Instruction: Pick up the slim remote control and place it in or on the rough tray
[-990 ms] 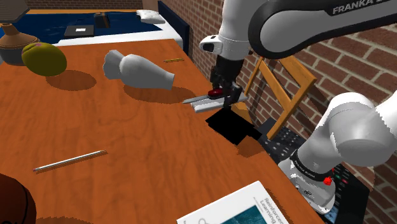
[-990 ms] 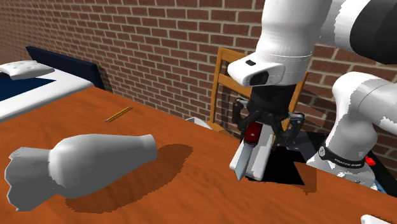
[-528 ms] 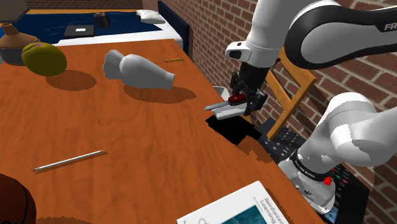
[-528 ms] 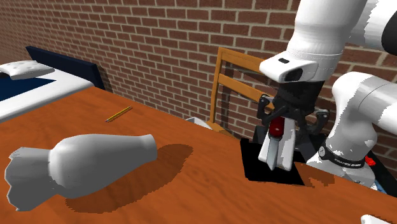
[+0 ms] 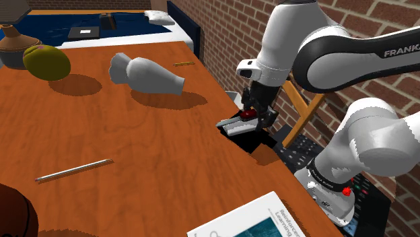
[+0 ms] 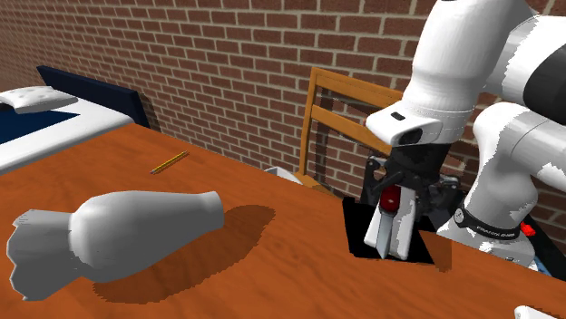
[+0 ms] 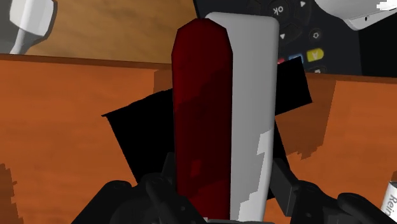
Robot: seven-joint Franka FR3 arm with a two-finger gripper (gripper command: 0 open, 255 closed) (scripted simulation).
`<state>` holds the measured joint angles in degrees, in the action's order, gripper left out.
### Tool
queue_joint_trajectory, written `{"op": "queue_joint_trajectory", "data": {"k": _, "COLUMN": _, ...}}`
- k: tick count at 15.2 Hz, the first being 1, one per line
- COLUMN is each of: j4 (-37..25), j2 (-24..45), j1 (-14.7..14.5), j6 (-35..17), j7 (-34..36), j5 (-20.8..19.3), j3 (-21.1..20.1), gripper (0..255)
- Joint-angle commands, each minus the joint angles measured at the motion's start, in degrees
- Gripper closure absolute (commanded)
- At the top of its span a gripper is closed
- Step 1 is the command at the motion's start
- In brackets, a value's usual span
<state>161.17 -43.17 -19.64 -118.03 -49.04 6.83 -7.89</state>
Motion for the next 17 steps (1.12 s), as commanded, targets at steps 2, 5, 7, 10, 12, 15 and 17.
{"op": "queue_joint_trajectory", "data": {"k": 2, "j4": 1.74, "j2": 1.23, "j1": 0.00, "j6": -3.02, "j7": -0.16, "j5": 0.17, "j3": -0.15, "gripper": 255}}
{"op": "queue_joint_trajectory", "data": {"k": 5, "j4": 2.67, "j2": 2.02, "j1": -0.05, "j6": -4.74, "j7": -0.19, "j5": 0.31, "j3": -0.29, "gripper": 255}}
{"op": "queue_joint_trajectory", "data": {"k": 7, "j4": 2.67, "j2": 2.03, "j1": -0.05, "j6": -4.75, "j7": -0.19, "j5": 0.31, "j3": -0.29, "gripper": 255}}
{"op": "queue_joint_trajectory", "data": {"k": 10, "j4": 2.67, "j2": 2.03, "j1": -0.05, "j6": -4.75, "j7": -0.19, "j5": 0.31, "j3": -0.29, "gripper": 255}}
{"op": "queue_joint_trajectory", "data": {"k": 12, "j4": 2.67, "j2": 2.03, "j1": -0.05, "j6": -4.75, "j7": -0.19, "j5": 0.32, "j3": -0.29, "gripper": 0}}
{"op": "queue_joint_trajectory", "data": {"k": 15, "j4": 2.67, "j2": 2.03, "j1": -0.05, "j6": -4.75, "j7": -0.19, "j5": 0.32, "j3": -0.29, "gripper": 0}}
{"op": "queue_joint_trajectory", "data": {"k": 17, "j4": 2.67, "j2": 2.03, "j1": -0.05, "j6": -4.75, "j7": -0.19, "j5": 0.32, "j3": -0.29, "gripper": 0}}
